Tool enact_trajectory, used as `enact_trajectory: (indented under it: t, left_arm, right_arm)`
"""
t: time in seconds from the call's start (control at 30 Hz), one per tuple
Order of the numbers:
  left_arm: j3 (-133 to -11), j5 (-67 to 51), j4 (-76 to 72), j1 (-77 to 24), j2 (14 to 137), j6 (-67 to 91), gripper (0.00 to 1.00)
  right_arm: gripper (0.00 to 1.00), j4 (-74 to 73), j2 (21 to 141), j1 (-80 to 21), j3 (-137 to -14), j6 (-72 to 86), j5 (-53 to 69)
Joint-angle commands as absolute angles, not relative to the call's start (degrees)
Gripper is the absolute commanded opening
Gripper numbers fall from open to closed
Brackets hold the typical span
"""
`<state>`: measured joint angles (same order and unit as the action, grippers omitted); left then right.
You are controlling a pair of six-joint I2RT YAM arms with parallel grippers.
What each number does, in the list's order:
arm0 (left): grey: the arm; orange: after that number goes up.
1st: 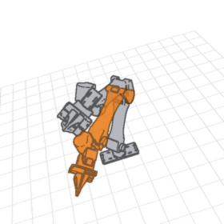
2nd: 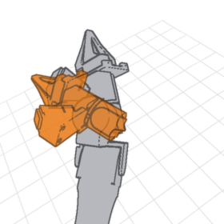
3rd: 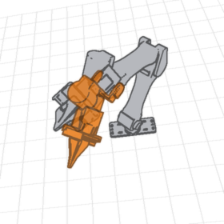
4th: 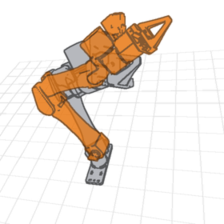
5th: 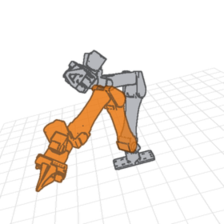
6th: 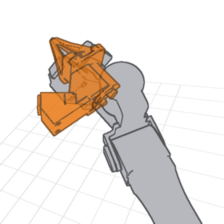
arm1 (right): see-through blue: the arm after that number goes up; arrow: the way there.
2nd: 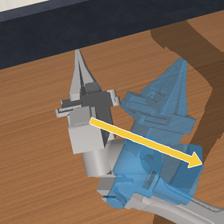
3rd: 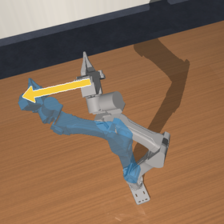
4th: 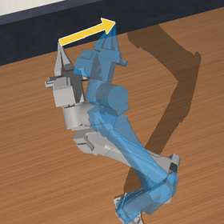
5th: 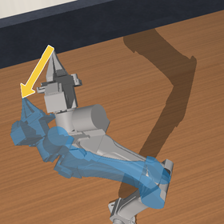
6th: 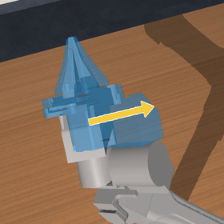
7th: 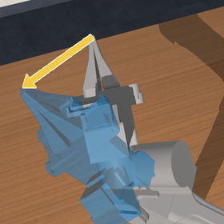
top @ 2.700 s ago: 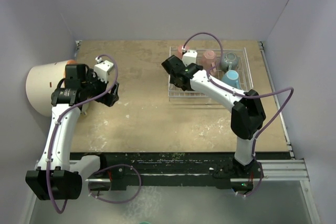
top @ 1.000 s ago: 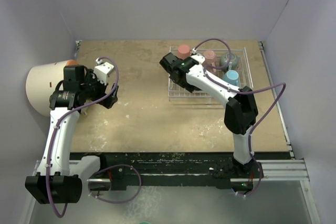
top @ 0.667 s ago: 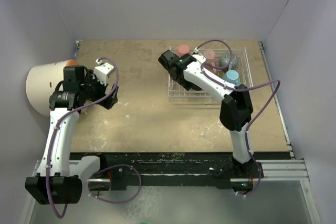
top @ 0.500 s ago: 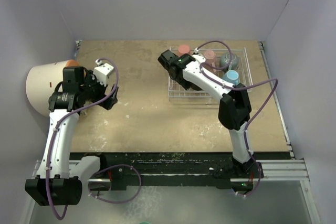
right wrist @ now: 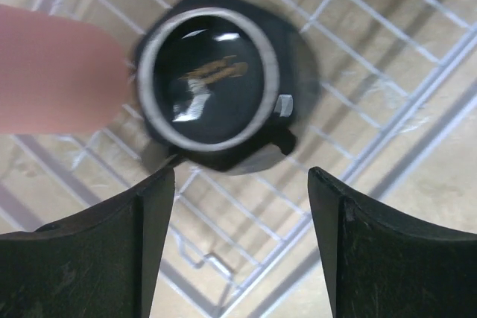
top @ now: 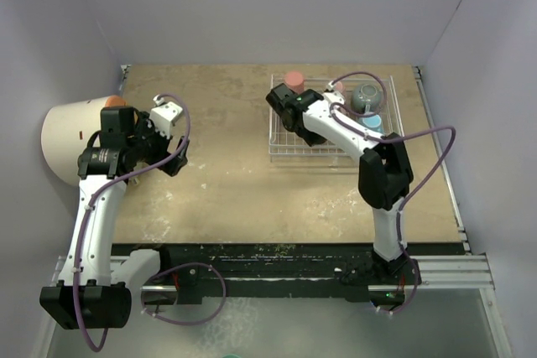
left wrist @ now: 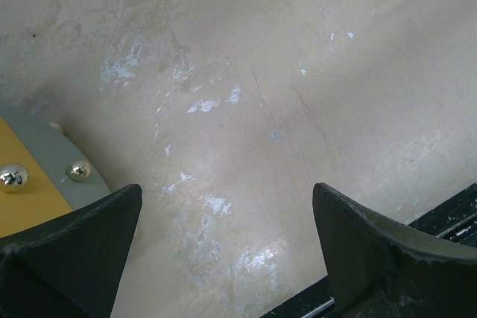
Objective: Unload the cups from the dish rack
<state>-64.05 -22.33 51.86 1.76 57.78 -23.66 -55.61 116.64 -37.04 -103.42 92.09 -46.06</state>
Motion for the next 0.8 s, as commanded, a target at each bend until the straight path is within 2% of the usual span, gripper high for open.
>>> enact_trajectory:
  t: [0.0,0.17,0.27,0.43,0.77]
  left_arm:
    - [-63.8,-23.4,49.8,1.7,57.0,-25.1,0.99]
    - [-63.6,-23.7,49.6,1.7,56.8,-24.9,0.99]
    - [-63.5,-23.8,49.6,1.7,56.8,-25.1,0.99]
    - [-63.4,-23.7,49.8,1.7,56.5,-25.5,0.99]
    - [-63.9,-23.8,50.1,1.7,57.2,-25.4,0.99]
  right_arm:
    - [0.74,-54.4,108.7,-35.6,-95.9,93.9,-50.8]
    - [0.72,-52.8,101.5,-34.1,-87.3,92.7,-53.1]
    - [0.71,-52.3,100.0,-34.4,-86.5,91.0,-55.4]
    - [0.72,-53.0,103.3,-37.6,-90.6,92.4,-55.8]
    - [0.71,-56.1,113.2,-37.8,-100.5,93.0,-52.3]
